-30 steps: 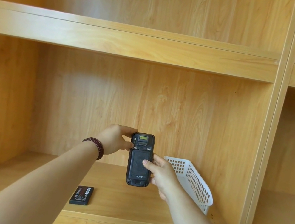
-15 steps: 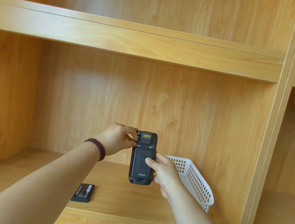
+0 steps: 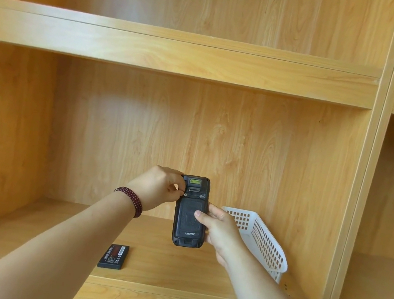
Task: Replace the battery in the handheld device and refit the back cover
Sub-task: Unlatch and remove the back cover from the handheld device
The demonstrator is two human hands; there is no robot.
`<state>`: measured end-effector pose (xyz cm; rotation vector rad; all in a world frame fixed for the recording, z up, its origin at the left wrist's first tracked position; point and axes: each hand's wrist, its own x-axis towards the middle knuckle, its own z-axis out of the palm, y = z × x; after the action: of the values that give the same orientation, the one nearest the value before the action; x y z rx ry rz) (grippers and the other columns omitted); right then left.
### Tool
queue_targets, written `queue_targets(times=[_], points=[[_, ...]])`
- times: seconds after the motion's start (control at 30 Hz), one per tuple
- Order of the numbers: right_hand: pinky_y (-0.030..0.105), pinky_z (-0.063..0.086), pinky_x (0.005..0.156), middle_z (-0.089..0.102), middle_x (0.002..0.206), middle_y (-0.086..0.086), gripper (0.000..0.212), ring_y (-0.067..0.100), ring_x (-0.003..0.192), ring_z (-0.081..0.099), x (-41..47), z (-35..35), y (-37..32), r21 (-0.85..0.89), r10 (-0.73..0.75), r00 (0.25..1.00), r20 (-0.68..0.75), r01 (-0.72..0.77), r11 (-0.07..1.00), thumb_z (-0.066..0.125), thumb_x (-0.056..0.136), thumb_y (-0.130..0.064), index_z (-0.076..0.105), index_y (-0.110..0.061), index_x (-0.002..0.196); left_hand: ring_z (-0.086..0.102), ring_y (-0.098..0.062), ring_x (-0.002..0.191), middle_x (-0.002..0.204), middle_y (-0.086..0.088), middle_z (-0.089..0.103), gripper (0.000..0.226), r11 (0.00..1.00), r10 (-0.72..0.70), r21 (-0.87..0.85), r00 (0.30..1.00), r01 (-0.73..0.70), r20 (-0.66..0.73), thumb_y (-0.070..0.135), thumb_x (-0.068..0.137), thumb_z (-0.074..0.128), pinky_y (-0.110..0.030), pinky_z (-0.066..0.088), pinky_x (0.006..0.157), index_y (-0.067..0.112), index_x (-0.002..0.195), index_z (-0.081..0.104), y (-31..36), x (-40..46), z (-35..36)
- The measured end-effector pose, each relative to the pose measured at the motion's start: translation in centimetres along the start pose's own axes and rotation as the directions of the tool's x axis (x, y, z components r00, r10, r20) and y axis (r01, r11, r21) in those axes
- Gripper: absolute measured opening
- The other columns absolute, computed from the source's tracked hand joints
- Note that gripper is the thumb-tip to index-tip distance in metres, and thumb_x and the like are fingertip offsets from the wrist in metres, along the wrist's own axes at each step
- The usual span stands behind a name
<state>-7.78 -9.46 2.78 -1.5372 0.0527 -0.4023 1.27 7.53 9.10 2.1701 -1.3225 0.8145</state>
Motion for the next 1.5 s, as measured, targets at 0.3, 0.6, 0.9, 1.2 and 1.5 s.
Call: queue_targets(times=[0.3,0.6,0.9,1.2,1.5], points=[[0.046,0.052,0.1,0.078,0.104,0.002,0.02,0.019,0.102,0.071,-0.8,0.4,-0.6,-0.012,0.02,1.0,0.023,-0.019,1.0,0.061,0.094,-0.007,0.073,-0.021,0.103,0.057,-0.009,0.061,0.076,-0.001,0.069,0.004,0.986,0.145,0.094,0.989,-0.14,-0.039,0.007,0.087,0.068,-0.017,0.048,0.06,0.008,0.086,0.072,-0.8,-0.3,-0.4],[0.043,0.054,0.097,0.078,0.102,-0.001,0.021,0.016,0.099,0.072,-0.8,0.6,-0.7,0.014,0.011,1.0,-0.001,-0.011,1.0,0.062,0.094,-0.007,0.073,-0.02,0.105,0.067,-0.009,0.072,0.087,0.006,0.071,0.006,0.996,0.089,-0.017,0.996,-0.089,-0.009,0.01,0.088,0.069,-0.027,0.059,0.071,0.012,0.088,0.075,-0.9,-0.4,-0.5],[0.041,0.053,0.096,0.079,0.1,-0.002,0.02,0.015,0.099,0.072,-1.2,0.7,-1.1,-0.004,0.006,1.0,0.0,-0.006,1.0,0.061,0.094,-0.008,0.074,-0.022,0.102,0.063,-0.014,0.065,0.083,0.0,0.068,0.006,0.982,0.184,0.049,0.982,-0.182,-0.035,0.01,0.088,0.068,-0.032,0.058,0.06,0.012,0.085,0.072,-0.7,-0.6,-0.6],[0.041,0.054,0.096,0.078,0.102,0.0,0.023,0.016,0.1,0.072,-1.7,0.6,-1.3,0.007,0.006,1.0,-0.007,-0.006,1.0,0.06,0.094,-0.006,0.073,-0.019,0.108,0.062,-0.016,0.061,0.082,-0.002,0.066,0.005,0.976,0.21,0.069,0.975,-0.205,-0.069,0.009,0.087,0.069,-0.034,0.057,0.057,0.011,0.084,0.071,-0.6,-0.7,-0.2],[0.041,0.054,0.095,0.078,0.102,0.0,0.024,0.017,0.1,0.072,-2.0,0.6,-1.2,-0.008,0.018,1.0,-0.014,-0.019,1.0,0.061,0.094,-0.006,0.073,-0.017,0.11,0.058,-0.013,0.058,0.083,-0.003,0.067,0.005,0.972,0.218,0.1,0.973,-0.21,-0.077,0.012,0.087,0.068,-0.032,0.056,0.054,0.013,0.083,0.07,-0.9,-1.2,0.2]])
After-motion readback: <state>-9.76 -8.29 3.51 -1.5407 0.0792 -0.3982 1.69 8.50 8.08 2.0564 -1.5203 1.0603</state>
